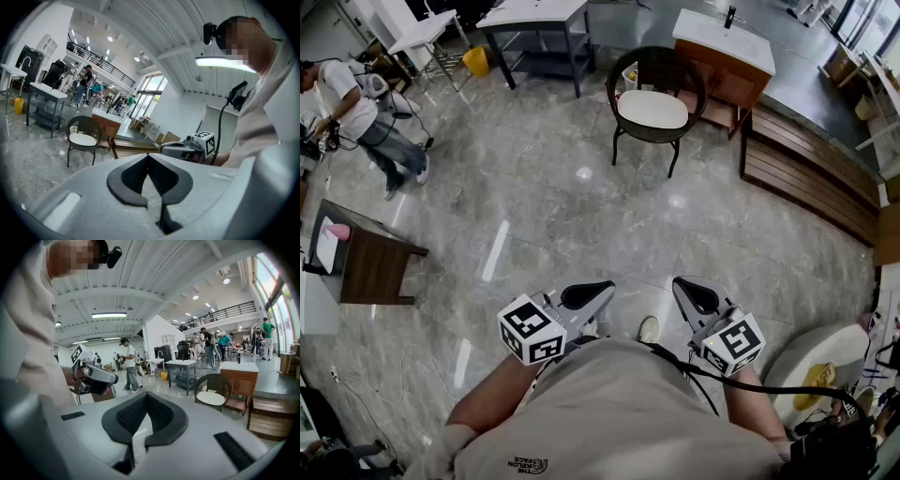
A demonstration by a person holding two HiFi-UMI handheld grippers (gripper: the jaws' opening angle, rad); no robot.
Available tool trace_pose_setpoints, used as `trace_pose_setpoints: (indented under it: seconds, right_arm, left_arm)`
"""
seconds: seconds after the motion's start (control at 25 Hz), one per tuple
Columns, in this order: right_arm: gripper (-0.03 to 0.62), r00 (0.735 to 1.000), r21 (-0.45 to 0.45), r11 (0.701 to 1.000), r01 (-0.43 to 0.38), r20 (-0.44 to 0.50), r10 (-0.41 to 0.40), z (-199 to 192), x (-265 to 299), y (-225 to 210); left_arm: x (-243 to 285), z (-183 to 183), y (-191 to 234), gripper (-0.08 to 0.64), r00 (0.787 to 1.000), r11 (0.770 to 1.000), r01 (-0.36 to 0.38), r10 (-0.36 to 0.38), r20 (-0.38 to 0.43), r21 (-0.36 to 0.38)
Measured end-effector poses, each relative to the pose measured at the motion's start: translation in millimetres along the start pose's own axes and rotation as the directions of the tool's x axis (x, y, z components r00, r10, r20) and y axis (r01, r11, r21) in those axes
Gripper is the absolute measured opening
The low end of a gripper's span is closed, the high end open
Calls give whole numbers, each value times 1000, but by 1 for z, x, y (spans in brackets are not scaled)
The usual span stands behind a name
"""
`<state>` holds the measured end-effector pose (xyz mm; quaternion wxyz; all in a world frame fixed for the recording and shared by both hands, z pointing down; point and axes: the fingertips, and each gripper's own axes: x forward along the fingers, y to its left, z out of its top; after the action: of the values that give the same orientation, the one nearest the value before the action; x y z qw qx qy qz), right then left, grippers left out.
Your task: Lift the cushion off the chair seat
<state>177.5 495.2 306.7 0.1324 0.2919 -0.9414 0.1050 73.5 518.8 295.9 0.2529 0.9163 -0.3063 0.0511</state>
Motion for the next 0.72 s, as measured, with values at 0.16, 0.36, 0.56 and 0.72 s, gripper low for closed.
trace_pose_setpoints:
  seconds: [0.16,0.36,0.56,0.72]
  right_arm:
    - [12,1000,-4,1000,4,-8,-4,5,46,30]
    - [12,999,9,1000,17,-33,-16,3,85,54]
    - [12,998,31,999,9,-56,-7,3,101,36]
    - [14,1000,55,998,18,-20,-17,18,114,-11]
  left_arm:
    - [-46,-4,38,8,1000,1000,-4,4,-1,-2]
    - [-72,-13,75,8,1000,999,21,-22,-17,-45]
    - [-55,-3,97,8,999,999,30,-30,-16,-37]
    - [-21,20,117,8,1000,999,22,-23,-15,-47]
